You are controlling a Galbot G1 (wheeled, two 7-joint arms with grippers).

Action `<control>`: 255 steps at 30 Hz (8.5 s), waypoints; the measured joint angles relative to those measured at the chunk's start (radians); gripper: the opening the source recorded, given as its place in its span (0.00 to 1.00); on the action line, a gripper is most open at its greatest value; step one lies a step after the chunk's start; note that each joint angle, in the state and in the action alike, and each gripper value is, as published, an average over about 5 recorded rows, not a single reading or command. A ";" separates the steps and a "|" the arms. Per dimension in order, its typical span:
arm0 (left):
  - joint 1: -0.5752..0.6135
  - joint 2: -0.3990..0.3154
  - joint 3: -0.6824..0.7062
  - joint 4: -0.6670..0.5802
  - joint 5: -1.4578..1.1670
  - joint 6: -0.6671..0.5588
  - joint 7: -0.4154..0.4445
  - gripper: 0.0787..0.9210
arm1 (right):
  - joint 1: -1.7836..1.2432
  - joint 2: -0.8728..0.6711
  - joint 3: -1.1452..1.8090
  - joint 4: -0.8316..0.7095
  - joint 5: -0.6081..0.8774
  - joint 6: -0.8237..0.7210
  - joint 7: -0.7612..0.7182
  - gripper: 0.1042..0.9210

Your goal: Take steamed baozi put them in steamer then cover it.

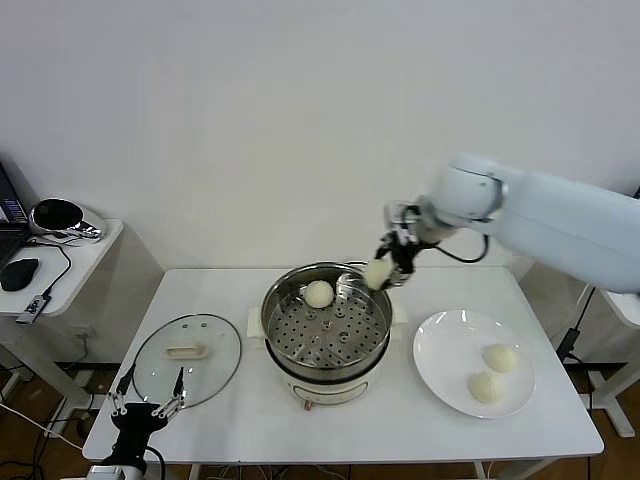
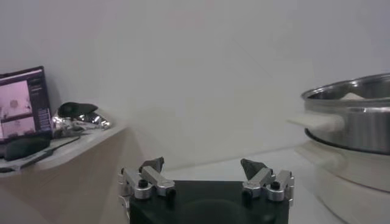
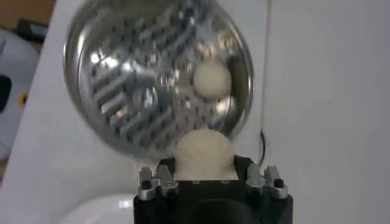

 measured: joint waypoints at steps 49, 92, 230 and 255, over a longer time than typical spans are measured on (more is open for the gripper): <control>-0.016 0.002 0.002 0.031 -0.002 -0.017 0.000 0.88 | -0.036 0.198 -0.031 -0.146 -0.026 -0.026 -0.085 0.88; 0.012 -0.010 0.005 0.007 0.017 -0.011 0.001 0.88 | -0.745 -0.594 0.531 0.056 -0.684 0.365 -0.280 0.88; 0.004 -0.012 -0.055 0.031 -0.013 -0.047 -0.017 0.88 | -0.046 0.055 -0.020 -0.018 -0.456 0.930 -0.255 0.88; -0.025 0.027 -0.013 0.046 0.001 -0.043 -0.013 0.88 | -0.283 -0.525 0.245 0.036 -0.522 0.472 -0.219 0.88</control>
